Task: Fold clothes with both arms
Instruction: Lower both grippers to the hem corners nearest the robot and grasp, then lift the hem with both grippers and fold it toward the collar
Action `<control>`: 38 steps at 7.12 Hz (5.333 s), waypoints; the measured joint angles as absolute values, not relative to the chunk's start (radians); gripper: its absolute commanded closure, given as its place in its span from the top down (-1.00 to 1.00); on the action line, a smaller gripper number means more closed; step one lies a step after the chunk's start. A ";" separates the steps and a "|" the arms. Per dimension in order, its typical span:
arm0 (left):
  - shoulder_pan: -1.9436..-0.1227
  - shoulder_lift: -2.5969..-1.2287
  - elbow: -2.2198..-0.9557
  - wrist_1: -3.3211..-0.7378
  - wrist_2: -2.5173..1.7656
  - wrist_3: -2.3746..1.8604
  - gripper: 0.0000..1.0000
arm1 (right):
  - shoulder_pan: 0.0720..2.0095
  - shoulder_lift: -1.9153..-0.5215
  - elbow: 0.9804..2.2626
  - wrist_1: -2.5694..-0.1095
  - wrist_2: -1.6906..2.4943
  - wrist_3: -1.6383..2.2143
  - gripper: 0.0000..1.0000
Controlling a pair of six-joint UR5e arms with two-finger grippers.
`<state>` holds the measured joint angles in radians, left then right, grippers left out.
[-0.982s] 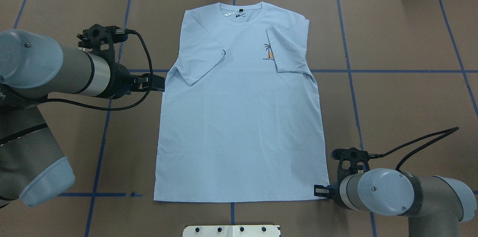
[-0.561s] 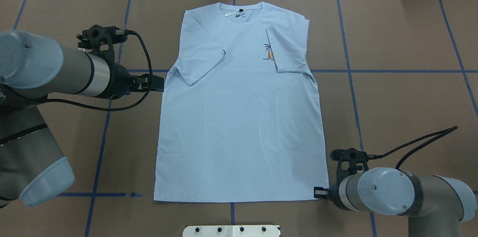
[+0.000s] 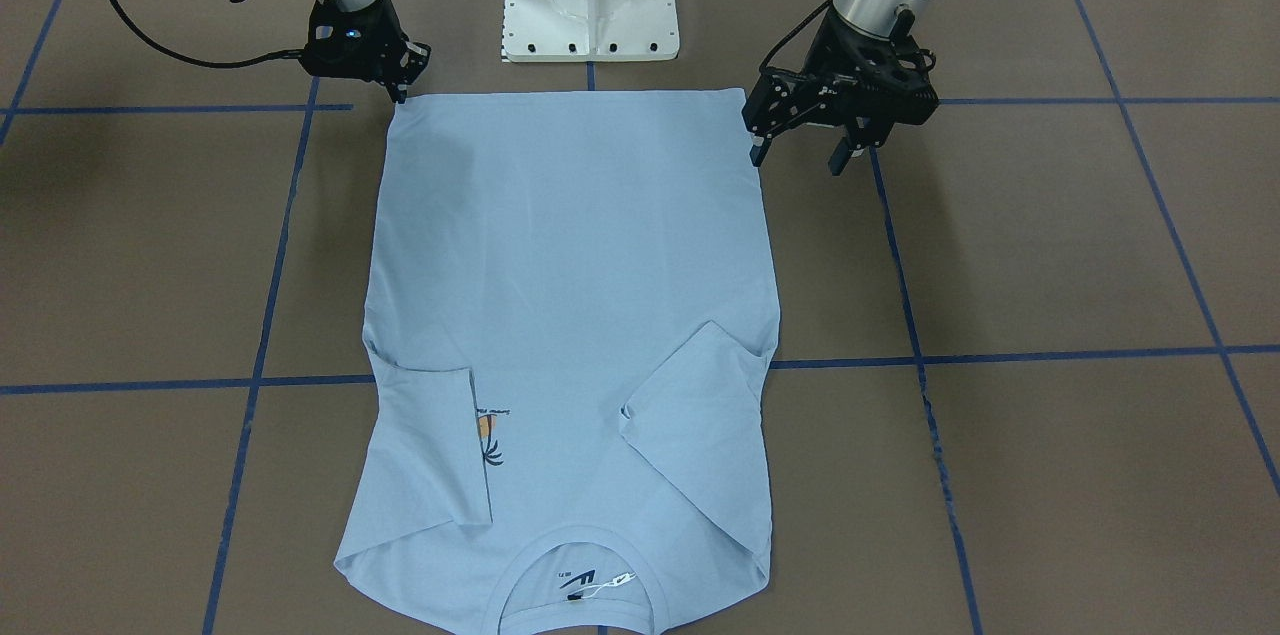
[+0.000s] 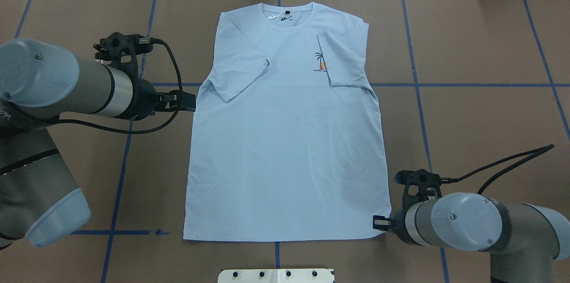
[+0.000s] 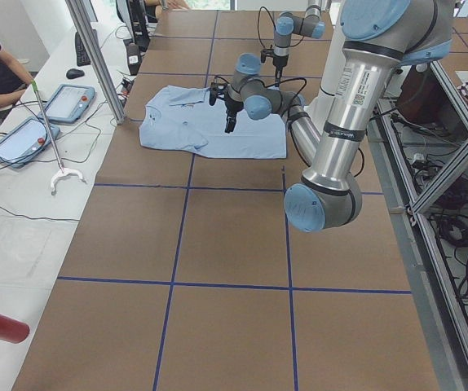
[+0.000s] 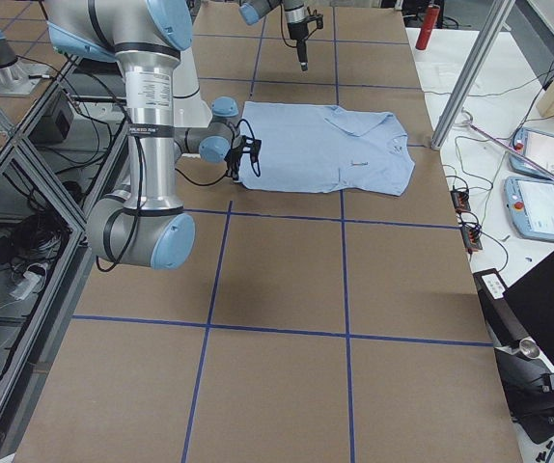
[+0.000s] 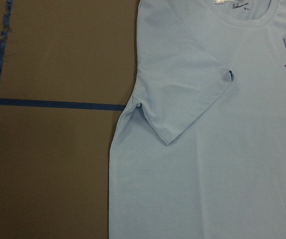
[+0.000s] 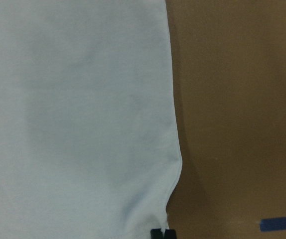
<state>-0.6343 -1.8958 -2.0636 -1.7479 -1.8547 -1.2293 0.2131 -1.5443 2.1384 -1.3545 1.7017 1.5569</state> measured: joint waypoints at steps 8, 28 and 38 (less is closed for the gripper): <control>-0.210 -1.821 -2.015 -1.705 -1.698 -1.724 0.88 | 0.273 -1.537 2.199 -1.347 1.703 1.557 -1.00; -0.123 -1.829 -2.274 -1.413 -1.698 -1.660 -1.00 | 0.387 -1.628 2.322 -1.354 2.016 1.549 -1.00; -0.352 -1.922 -2.320 -1.343 -1.774 -1.435 -1.00 | 0.667 -1.486 2.161 -1.350 2.169 1.336 -1.00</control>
